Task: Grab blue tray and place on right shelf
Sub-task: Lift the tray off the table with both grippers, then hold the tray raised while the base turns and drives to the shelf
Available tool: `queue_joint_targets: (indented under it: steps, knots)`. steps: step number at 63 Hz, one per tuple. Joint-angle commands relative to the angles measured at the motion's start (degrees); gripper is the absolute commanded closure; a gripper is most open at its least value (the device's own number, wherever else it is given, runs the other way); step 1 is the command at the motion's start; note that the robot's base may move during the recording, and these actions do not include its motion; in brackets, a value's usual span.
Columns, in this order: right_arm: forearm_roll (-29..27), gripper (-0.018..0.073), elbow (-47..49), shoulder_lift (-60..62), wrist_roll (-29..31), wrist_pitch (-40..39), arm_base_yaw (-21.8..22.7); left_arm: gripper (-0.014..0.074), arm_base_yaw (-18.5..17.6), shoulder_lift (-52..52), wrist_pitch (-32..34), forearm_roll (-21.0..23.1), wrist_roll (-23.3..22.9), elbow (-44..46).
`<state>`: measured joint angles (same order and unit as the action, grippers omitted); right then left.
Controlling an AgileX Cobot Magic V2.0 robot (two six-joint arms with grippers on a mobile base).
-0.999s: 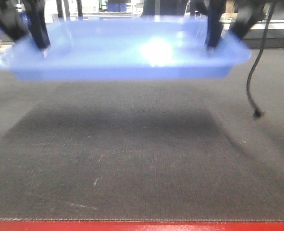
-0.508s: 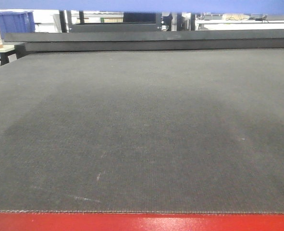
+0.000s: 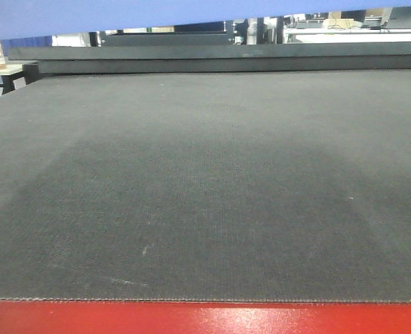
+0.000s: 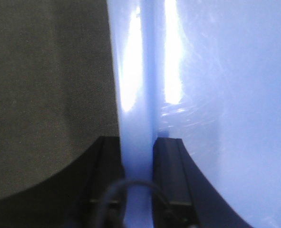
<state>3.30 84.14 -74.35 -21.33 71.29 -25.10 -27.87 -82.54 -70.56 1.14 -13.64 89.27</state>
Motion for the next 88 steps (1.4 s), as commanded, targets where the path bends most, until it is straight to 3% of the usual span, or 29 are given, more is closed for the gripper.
queue_joint_targets:
  steps: [1,67,88]
  knots:
    - [2.37,0.0503,1.6,1.78,1.81,-2.6,-0.1,0.0645,-0.5,2.05,-6.18,-3.05,1.87,1.14]
    - [2.37,0.0503,1.6,1.78,1.81,-2.65,-0.1,0.0645,-0.5,0.18,-6.08,-3.05,1.87,1.14]
    - [2.37,0.0503,1.6,1.78,1.81,-2.65,-0.1,0.0645,-0.5,0.18,-5.97,2.04,1.68,1.14]
